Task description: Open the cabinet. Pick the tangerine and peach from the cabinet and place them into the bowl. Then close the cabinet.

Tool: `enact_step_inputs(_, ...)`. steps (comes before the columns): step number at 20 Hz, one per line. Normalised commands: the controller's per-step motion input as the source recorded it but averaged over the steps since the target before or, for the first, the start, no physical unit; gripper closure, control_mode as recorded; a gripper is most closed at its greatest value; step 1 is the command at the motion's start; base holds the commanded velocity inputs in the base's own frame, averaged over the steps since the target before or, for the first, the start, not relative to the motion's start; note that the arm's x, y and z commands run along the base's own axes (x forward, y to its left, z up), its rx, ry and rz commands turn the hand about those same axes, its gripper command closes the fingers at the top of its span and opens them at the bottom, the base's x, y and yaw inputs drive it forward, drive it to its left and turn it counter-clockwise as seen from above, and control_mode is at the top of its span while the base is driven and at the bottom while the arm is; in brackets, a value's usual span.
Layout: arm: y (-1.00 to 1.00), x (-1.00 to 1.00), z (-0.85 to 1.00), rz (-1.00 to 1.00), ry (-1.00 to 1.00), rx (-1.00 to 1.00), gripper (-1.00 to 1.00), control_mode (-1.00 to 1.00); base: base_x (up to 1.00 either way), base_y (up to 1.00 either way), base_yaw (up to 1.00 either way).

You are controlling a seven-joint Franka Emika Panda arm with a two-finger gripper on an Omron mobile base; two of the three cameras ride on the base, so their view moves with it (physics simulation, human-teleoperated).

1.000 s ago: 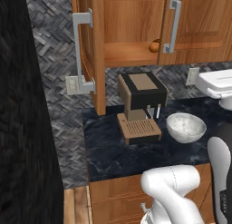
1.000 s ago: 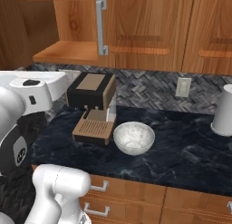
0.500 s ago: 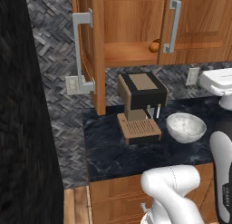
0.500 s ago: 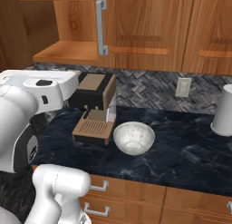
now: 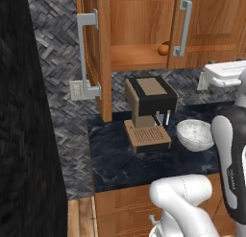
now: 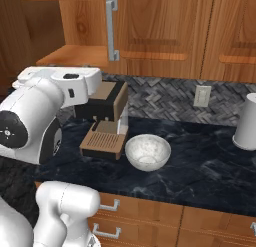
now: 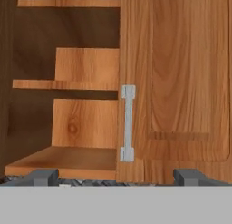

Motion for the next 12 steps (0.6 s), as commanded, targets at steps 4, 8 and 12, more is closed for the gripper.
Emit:
enact_step_inputs(4, 0.00, 0.81, 0.00, -0.02, 0.04, 0.00, -1.00, -1.00, 0.00, 0.00, 0.00)
enact_step_inputs(8, -0.04, 0.77, 0.00, -0.09, 0.02, 0.00, -1.00, -1.00, 0.00, 0.00, 0.00)
enact_step_inputs(12, -0.01, 0.78, 0.00, -0.07, 0.02, 0.00, -1.00, -1.00, 0.00, 0.00, 0.00)
